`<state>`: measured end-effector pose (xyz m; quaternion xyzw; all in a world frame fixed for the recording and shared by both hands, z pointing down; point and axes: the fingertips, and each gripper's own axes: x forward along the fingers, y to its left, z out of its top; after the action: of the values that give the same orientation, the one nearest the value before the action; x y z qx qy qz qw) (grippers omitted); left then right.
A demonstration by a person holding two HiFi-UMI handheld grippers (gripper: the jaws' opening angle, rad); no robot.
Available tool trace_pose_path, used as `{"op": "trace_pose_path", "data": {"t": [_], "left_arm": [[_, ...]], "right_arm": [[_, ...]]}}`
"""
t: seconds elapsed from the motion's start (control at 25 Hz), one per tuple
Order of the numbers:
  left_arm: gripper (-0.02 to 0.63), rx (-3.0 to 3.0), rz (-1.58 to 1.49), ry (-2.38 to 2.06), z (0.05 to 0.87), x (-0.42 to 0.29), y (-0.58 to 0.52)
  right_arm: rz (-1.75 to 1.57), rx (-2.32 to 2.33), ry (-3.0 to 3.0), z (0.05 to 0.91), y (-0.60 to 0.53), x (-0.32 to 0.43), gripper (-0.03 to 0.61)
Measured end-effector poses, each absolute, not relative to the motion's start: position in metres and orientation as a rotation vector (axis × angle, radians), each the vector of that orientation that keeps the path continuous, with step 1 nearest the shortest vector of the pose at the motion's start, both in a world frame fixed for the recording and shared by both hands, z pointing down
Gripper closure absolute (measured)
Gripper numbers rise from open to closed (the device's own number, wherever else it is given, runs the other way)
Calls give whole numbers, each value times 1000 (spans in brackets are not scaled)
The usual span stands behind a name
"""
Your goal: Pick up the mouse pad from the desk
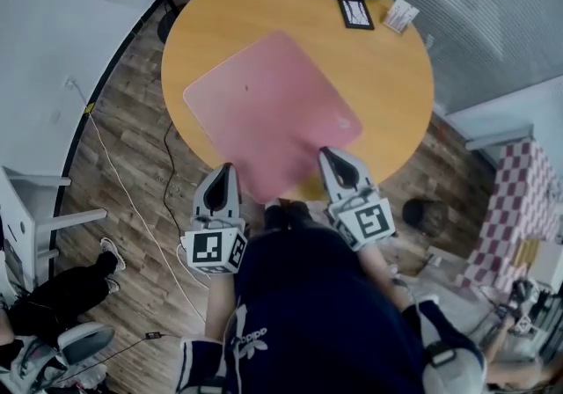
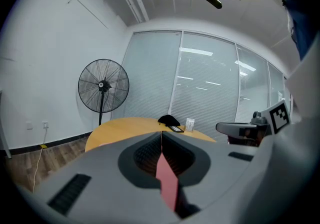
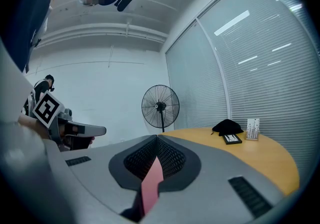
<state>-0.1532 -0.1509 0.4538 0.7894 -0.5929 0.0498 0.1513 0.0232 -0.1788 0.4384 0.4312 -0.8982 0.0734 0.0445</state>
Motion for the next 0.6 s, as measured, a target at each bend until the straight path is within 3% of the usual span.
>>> {"op": "trace_pose_path", "data": {"t": [0.44, 0.6], "left_arm": [[603, 2149, 196, -1464, 500, -151, -138], [524, 2021, 259, -1345, 543, -151, -115]], "right_arm": [[240, 1317, -2716, 443, -173, 21, 575], [270, 1297, -2688, 452, -167, 18, 574]]}}
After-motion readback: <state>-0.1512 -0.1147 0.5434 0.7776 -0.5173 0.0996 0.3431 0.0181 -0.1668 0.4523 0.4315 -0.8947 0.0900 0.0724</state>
